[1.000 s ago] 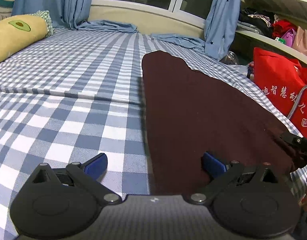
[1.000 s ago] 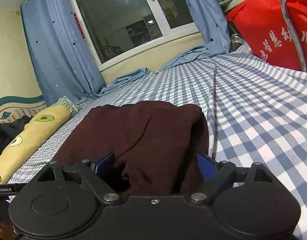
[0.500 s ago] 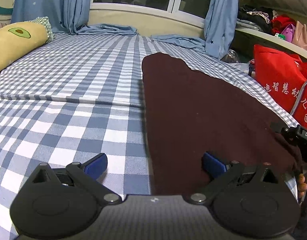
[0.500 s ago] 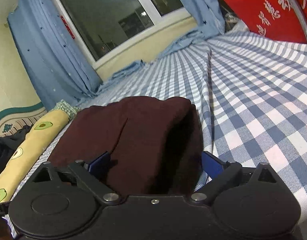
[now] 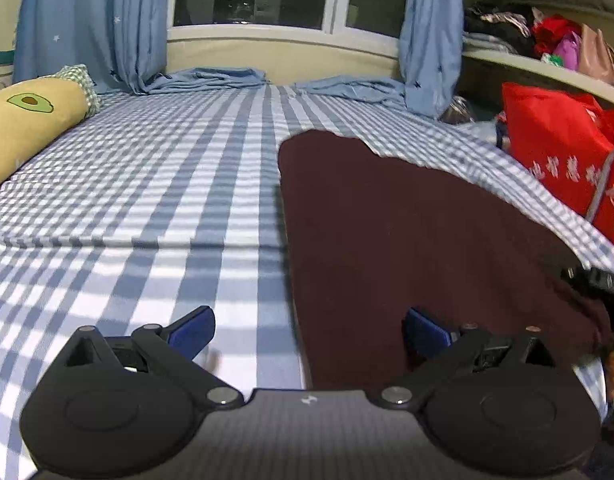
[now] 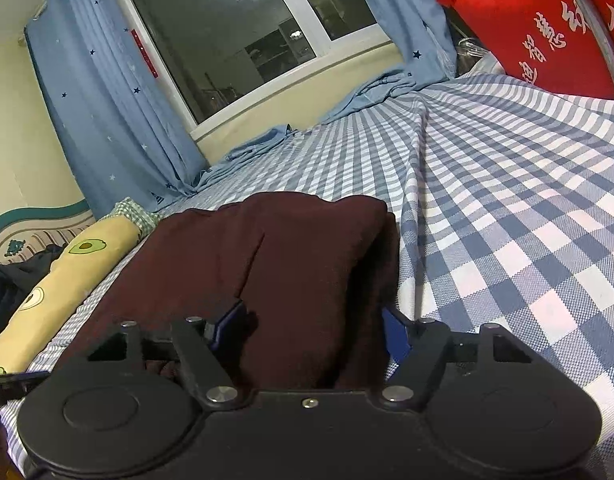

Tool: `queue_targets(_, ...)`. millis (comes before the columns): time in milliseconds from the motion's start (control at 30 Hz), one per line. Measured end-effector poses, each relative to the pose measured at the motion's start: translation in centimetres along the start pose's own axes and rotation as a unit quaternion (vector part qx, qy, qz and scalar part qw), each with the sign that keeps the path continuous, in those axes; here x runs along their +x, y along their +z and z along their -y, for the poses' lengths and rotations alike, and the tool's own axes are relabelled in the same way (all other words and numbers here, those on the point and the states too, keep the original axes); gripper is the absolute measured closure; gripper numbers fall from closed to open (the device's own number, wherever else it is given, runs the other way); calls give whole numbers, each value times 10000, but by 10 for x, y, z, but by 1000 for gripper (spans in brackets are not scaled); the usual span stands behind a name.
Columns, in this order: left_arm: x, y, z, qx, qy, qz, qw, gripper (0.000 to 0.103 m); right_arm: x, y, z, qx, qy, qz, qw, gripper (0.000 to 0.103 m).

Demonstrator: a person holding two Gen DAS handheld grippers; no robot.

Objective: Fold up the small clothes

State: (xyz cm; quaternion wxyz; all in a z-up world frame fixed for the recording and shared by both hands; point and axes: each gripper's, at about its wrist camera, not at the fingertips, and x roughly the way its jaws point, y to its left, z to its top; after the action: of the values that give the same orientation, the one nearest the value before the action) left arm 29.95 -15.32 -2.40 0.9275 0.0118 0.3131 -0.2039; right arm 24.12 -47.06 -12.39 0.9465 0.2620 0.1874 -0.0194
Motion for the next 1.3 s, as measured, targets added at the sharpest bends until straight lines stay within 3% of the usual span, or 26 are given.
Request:
queue_targets(233,26,20,-9,-213,47,-36,9998,1,-1,-1,-2,-26,-82,58,9999,34)
queue_targets(767,59,16,-21,-700,-289,-468,9960,0,1,-1,0,58,-51,36,10000,32)
queue_targets(1000,69,20,-15,-244,-345,-578,9974,0,2,-1,1,96,-14,25,9999,30)
queue_targets(1300,97,31,-13,272,-689,-681,9949,0,1,-1,3,113,-9,27,9999,30)
